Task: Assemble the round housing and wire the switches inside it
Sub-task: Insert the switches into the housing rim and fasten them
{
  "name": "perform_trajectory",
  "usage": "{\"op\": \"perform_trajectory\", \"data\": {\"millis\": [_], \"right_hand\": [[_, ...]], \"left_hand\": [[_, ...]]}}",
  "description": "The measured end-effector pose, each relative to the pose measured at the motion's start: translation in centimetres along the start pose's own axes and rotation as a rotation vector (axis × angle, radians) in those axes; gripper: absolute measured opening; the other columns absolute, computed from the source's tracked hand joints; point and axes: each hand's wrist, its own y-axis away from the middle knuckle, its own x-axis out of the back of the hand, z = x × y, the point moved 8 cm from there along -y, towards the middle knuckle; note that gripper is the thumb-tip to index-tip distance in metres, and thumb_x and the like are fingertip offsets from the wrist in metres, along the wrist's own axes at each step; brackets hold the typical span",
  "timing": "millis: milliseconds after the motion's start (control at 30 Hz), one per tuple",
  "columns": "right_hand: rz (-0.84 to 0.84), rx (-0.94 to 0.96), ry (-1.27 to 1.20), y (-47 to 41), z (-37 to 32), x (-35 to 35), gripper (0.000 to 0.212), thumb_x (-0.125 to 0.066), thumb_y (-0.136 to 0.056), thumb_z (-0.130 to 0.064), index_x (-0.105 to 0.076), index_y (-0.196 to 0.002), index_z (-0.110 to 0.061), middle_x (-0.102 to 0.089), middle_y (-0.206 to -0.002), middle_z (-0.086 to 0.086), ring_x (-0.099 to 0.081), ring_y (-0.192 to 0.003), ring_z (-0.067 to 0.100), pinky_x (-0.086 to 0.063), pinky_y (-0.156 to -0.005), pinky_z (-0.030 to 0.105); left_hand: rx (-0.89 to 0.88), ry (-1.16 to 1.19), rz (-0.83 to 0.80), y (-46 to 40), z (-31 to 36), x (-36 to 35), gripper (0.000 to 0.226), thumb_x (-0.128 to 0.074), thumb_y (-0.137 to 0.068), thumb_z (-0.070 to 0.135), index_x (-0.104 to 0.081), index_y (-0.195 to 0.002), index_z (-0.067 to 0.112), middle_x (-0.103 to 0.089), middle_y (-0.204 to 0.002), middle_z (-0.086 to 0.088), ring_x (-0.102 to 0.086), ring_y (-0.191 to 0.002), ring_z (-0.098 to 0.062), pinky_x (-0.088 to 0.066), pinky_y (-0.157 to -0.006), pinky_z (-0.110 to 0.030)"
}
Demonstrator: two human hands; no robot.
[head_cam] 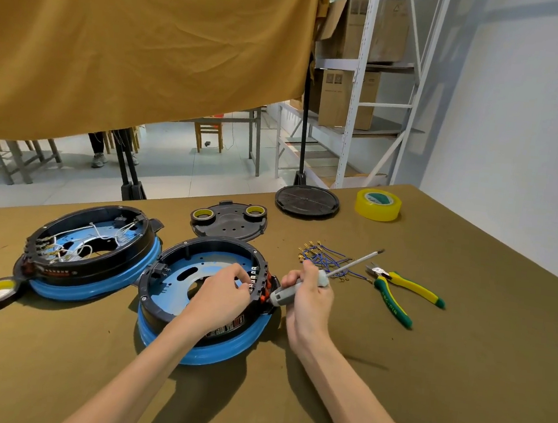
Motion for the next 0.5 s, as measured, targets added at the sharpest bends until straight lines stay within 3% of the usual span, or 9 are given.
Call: {"op": "perform_trajectory", "data": {"millis": [233,367,500], "right_hand": [[0.000,-0.027,-0.098,-0.4,-0.1,-0.1,0.018,-0.053,-0.105,-0.021,-0.050,-0.090,-0.012,-0.058,-0.062,-0.002,-0.057,-0.057,0.010,-0.054,-0.055,0.028],[-0.039,-0.055,0.001,0.3,1.3,-1.2,0.020,-0.054,-0.105,-0.024,-0.050,-0.090,-0.010,-0.059,-0.062,-0.001,-0.056,-0.060,0.013,-0.052,-0.062,0.032],[-0.053,-0.045,-0.081,-0.5,-0.4,-0.5,0.020,-0.054,-0.105,-0.023,-0.049,-0.090,-0.012,-0.060,-0.063,-0.002,-0.059,-0.060,0.011,-0.054,-0.065,0.031]], "left_hand": [[0.018,-0.006,0.008,0.1,-0.2,-0.1,0.015,-0.044,-0.102,0.024,-0.054,-0.103,0.034,-0.063,-0.077,0.002,-0.057,-0.066,-0.011,-0.041,-0.058,-0.030],[0.030,0.010,0.007,0.2,-0.2,-0.1,0.015,-0.043,-0.103,0.023,-0.055,-0.107,0.030,-0.064,-0.079,0.001,-0.056,-0.066,-0.012,-0.043,-0.061,-0.032],[0.011,0.011,0.004,0.4,-0.1,0.1,0.015,-0.043,-0.104,0.022,-0.055,-0.109,0.030,-0.060,-0.074,0.003,-0.052,-0.062,-0.009,-0.037,-0.055,-0.028]]}}
